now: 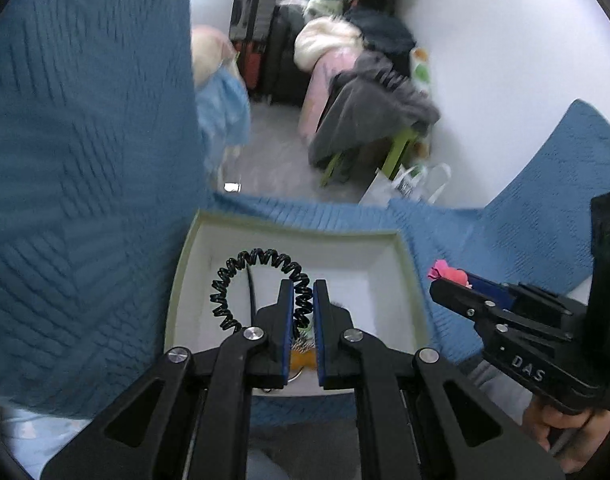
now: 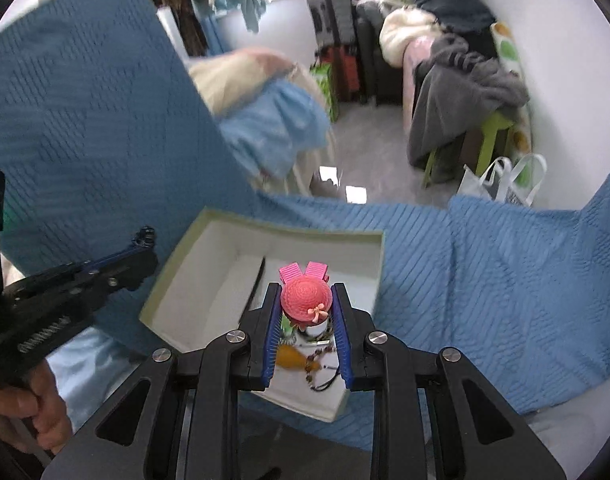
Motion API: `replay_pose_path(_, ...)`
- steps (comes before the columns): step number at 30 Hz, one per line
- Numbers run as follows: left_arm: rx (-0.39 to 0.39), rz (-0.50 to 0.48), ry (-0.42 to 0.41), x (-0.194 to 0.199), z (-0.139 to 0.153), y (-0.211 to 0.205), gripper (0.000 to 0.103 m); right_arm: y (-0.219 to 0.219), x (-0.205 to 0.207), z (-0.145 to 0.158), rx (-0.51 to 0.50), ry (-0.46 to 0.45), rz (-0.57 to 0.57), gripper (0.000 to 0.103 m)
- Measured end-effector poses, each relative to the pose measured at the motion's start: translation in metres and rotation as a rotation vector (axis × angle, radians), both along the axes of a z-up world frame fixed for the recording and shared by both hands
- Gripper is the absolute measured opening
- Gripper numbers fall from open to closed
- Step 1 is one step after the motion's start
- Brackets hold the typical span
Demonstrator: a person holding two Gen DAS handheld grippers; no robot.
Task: Organize jewelry
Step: 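Lift both held items and carry them over the green box, then open both grippers to drop the hat charm and hair tie into the box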
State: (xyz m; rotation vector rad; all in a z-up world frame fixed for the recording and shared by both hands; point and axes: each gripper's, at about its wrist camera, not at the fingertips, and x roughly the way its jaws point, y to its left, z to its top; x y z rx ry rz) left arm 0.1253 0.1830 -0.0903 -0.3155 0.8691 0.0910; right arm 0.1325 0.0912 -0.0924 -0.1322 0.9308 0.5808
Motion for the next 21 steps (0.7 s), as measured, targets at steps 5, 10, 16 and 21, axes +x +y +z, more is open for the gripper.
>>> replay_pose_path(5,-0.041,0.010,0.059,0.004,-0.032,0.009,0.009,0.011,0.002,-0.031,-0.049,0.053,0.012,0.022)
replay_pose_path(10,-0.055,0.000,0.112,0.009,-0.050,0.008,0.009,0.014,0.005,-0.055,-0.096,0.096,-0.014,0.023)
replay_pose_path(16,-0.051,0.003,0.126,0.005,-0.048,0.008,0.010,0.014,0.002,-0.048,-0.119,0.101,-0.029,0.039)
replay_pose_path(21,-0.012,0.033,0.090,0.003,-0.024,0.013,0.057,0.006,0.003,-0.031,-0.092,0.085,-0.042,0.047)
